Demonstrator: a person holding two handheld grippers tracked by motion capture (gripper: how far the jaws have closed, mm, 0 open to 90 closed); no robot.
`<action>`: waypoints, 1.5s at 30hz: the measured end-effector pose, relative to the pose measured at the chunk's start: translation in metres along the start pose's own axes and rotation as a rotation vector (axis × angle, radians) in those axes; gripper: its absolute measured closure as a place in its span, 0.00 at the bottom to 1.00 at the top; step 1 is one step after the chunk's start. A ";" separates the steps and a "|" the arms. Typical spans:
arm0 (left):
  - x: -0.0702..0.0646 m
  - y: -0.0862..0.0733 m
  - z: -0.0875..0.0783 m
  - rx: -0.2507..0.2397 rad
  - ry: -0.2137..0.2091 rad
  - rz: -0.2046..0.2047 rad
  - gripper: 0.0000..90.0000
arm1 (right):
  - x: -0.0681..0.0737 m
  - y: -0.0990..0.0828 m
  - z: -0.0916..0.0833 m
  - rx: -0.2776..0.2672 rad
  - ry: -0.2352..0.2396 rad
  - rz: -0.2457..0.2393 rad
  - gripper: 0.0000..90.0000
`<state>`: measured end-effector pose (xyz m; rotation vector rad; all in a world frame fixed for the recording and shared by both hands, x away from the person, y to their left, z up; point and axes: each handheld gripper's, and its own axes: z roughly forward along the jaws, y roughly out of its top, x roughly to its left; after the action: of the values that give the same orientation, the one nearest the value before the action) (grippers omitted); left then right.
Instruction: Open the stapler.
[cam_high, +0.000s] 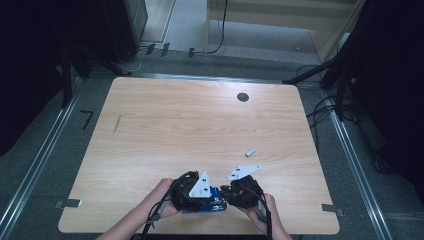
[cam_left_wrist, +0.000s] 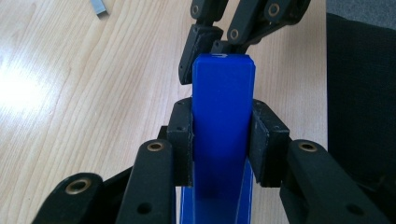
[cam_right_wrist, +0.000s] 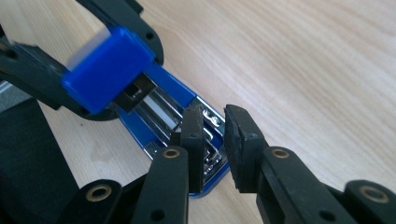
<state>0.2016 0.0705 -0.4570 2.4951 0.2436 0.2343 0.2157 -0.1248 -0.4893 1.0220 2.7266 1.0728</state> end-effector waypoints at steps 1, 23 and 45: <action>0.000 0.000 0.000 -0.003 0.001 -0.003 0.74 | 0.000 0.000 0.000 0.000 0.000 0.000 0.88; -0.001 -0.009 -0.018 -0.029 0.026 -0.062 0.75 | 0.006 0.000 0.007 0.094 -0.064 -0.058 0.95; 0.004 -0.040 -0.045 -0.096 0.003 -0.120 0.74 | 0.012 0.003 0.008 0.121 -0.107 -0.039 0.96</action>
<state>0.1905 0.1288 -0.4450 2.3755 0.3730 0.1959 0.2106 -0.1116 -0.4908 1.0048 2.7410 0.8312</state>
